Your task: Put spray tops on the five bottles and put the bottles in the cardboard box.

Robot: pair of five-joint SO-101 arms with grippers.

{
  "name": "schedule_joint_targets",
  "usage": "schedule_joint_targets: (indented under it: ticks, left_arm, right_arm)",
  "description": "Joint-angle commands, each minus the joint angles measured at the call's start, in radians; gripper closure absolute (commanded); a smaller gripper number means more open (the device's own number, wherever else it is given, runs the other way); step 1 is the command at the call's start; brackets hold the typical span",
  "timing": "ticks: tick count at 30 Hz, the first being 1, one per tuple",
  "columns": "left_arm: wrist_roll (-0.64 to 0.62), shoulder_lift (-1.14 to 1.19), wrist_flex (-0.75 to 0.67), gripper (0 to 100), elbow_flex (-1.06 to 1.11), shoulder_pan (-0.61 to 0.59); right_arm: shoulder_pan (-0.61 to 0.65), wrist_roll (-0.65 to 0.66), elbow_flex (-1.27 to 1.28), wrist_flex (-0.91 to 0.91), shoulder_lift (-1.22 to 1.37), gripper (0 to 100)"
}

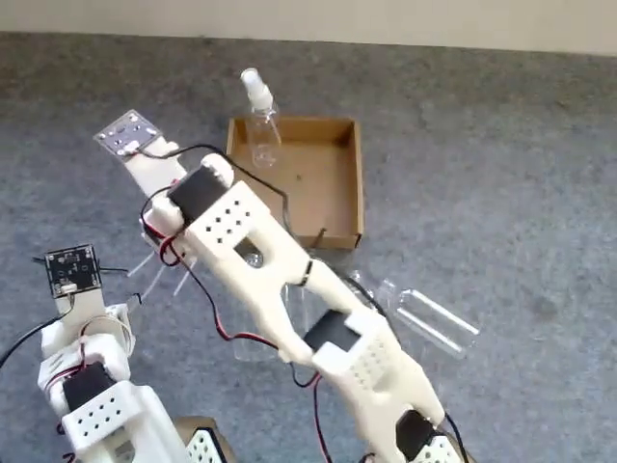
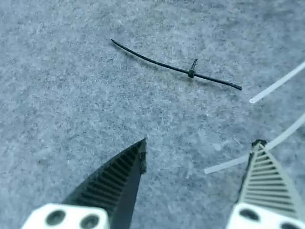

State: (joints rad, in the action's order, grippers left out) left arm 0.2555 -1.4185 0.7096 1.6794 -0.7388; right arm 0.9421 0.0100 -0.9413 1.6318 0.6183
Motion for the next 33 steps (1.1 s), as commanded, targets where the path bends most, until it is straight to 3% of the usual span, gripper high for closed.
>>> schedule_joint_targets:
  ticks: [1,6,11,17,22,26,33]
  left_arm:
    - [0.006,-0.005,-0.018,69,0.027,-0.012]
    - [0.006,-0.005,-0.018,69,0.027,-0.012]
    - [0.006,-0.005,-0.018,69,0.027,-0.012]
    - [0.006,-0.005,-0.018,69,0.027,-0.010]
    - [0.006,-0.005,-0.018,69,0.027,0.022]
    - [0.008,-0.005,-0.018,69,0.027,0.030]
    - [0.008,-0.005,-0.018,69,0.027,0.031]
  right_arm:
    - [0.048,-0.015,-0.160,0.082,0.054,85.4]
    - [0.054,-0.011,-0.225,0.130,0.088,75.1]
    - [0.001,-0.009,-0.240,0.134,0.042,74.5]
    - [-0.137,-0.006,-0.090,0.136,-0.248,74.5]
    - [-0.303,0.163,0.332,0.136,-0.607,74.5]
    - [-0.522,0.338,0.705,0.134,-0.854,74.5]
    - [-0.920,0.735,1.118,0.130,-1.001,74.5]
